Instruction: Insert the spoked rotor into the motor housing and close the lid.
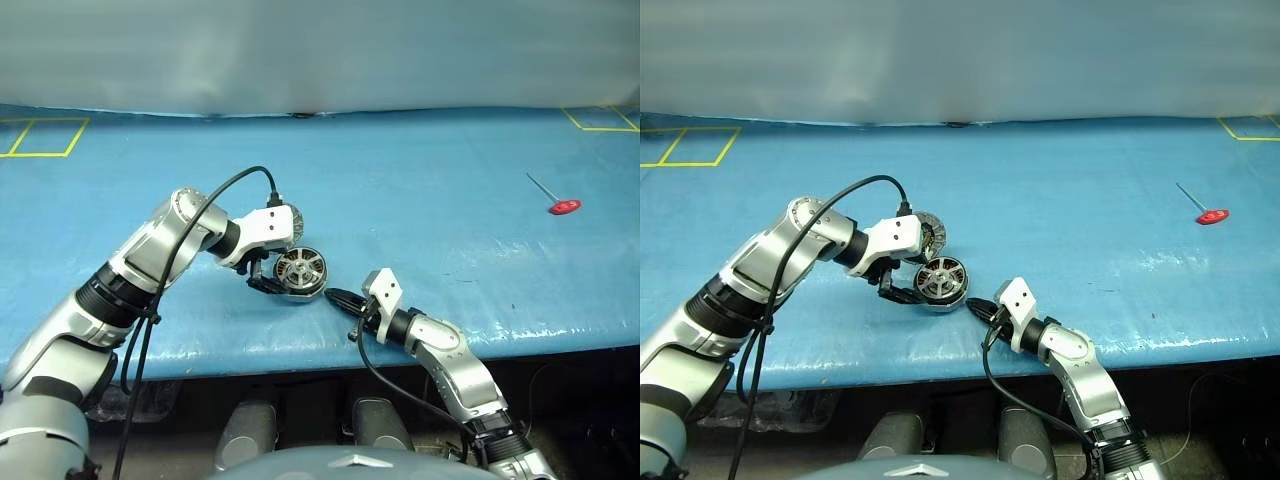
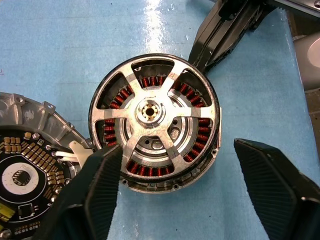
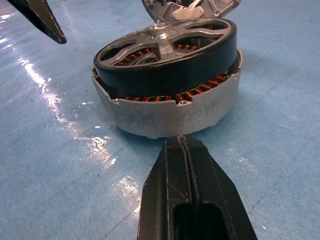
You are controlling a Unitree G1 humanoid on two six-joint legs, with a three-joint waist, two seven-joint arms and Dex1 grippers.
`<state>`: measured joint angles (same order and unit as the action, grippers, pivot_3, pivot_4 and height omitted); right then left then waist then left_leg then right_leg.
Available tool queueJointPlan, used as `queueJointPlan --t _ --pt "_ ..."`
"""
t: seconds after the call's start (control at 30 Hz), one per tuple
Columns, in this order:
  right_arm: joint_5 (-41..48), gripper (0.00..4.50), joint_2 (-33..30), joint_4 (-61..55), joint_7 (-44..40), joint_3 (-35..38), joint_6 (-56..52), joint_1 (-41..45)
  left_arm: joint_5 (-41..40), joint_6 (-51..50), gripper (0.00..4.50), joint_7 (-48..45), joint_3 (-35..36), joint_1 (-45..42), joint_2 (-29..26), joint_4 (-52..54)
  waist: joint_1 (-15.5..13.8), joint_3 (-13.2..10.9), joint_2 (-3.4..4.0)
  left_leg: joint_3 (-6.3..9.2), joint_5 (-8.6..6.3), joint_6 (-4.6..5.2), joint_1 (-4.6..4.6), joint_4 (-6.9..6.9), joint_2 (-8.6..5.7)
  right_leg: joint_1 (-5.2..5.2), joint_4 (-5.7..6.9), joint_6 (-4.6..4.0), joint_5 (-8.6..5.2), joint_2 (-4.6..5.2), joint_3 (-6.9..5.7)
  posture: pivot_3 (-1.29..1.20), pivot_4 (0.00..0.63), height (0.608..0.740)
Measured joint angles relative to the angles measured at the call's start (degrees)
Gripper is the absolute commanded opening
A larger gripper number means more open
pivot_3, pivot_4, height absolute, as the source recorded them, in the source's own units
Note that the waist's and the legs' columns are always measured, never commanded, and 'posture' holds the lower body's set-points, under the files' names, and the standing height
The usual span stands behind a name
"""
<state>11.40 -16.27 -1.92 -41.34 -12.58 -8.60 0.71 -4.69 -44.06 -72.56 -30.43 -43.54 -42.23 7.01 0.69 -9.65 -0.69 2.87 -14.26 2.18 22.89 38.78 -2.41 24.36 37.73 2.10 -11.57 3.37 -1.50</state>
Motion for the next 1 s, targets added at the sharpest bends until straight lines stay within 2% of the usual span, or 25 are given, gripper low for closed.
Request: queueJointPlan --t 0.27,0.53,0.63,1.0 --pt "0.0 0.00 -0.1 0.0 0.0 0.0 0.0 -0.1 -0.7 0.0 4.48 0.0 0.4 -0.3 0.6 -0.2 0.0 0.0 0.00 0.00 0.00 0.00 0.00 0.00 0.00 0.00 0.00 0.00 0.00 0.00 0.00 0.00 0.150 0.740" --pt "0.0 0.00 -0.1 0.0 0.0 0.1 0.0 0.1 -6.0 -0.4 4.48 0.8 7.3 -1.1 3.5 -0.2 0.0 0.0 0.00 0.00 0.00 0.00 0.00 0.00 0.00 0.00 0.00 0.02 0.01 0.01 -0.01 0.00 0.150 0.740" --pt "0.0 0.00 -0.3 0.0 0.0 0.2 0.0 0.6 -7.9 -0.4 3.98 2.0 9.7 -0.6 4.1 -0.1 0.1 0.0 0.00 0.00 0.00 0.00 -0.01 0.00 0.00 0.00 0.01 0.03 0.02 0.01 0.01 0.00 0.150 0.740" --pt "0.3 0.00 -4.1 -0.7 -0.5 1.7 -0.3 0.7 -12.2 -0.5 0.31 5.1 12.6 4.5 3.8 3.1 0.0 0.0 -0.01 0.00 0.00 -0.01 0.00 0.00 0.00 0.00 0.00 0.02 0.02 0.05 0.12 0.00 0.150 0.740"
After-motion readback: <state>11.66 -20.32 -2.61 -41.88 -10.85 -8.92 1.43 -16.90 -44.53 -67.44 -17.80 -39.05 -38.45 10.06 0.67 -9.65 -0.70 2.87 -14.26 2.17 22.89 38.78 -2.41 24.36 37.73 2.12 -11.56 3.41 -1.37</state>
